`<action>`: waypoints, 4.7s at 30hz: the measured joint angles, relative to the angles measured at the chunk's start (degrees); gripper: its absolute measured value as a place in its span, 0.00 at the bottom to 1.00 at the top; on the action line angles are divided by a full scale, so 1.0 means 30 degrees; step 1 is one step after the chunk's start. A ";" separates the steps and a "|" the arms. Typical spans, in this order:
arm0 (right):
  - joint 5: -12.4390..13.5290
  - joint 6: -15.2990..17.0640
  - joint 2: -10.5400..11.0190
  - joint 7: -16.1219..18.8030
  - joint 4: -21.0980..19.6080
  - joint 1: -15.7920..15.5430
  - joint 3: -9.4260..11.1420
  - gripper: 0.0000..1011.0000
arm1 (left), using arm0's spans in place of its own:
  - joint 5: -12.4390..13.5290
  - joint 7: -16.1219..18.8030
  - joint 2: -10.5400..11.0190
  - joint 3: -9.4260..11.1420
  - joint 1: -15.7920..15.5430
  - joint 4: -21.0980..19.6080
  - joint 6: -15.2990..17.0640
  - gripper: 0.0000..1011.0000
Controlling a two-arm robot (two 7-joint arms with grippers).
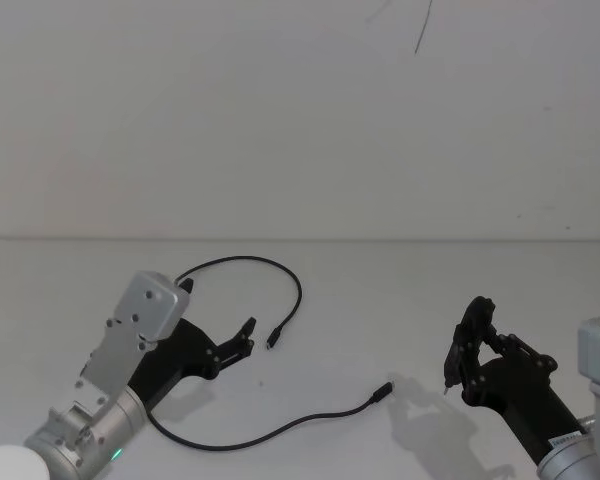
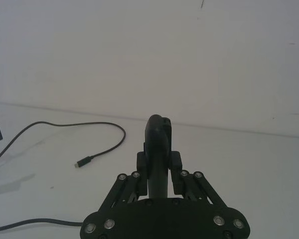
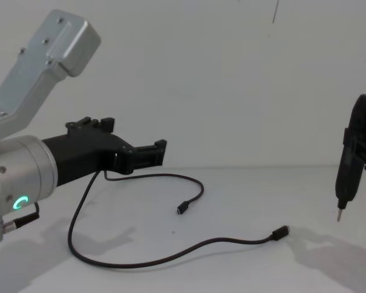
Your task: Pick up the data cable with the one hand.
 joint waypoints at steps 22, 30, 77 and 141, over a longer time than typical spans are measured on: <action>0.0001 0.0000 0.0000 0.0000 0.0001 0.0000 0.0000 0.27 | -0.0791 -0.6139 0.2278 0.1381 -0.2222 -0.0424 0.4084 0.99; 0.0000 0.0000 0.0000 0.0000 0.0000 -0.0001 0.0000 0.27 | -0.0524 -0.7544 0.2610 0.2142 -0.3070 -0.0054 0.5636 0.99; 0.0000 0.0000 0.0000 0.0000 0.0001 -0.0001 0.0000 0.27 | 0.0738 -0.9244 -0.0221 0.4198 -0.6183 0.3138 0.9427 0.99; 0.0336 0.0731 0.0472 0.0438 -0.1272 -0.0258 0.0899 0.27 | 0.0669 -1.0747 0.0378 0.3881 -0.6321 0.3506 0.7933 0.04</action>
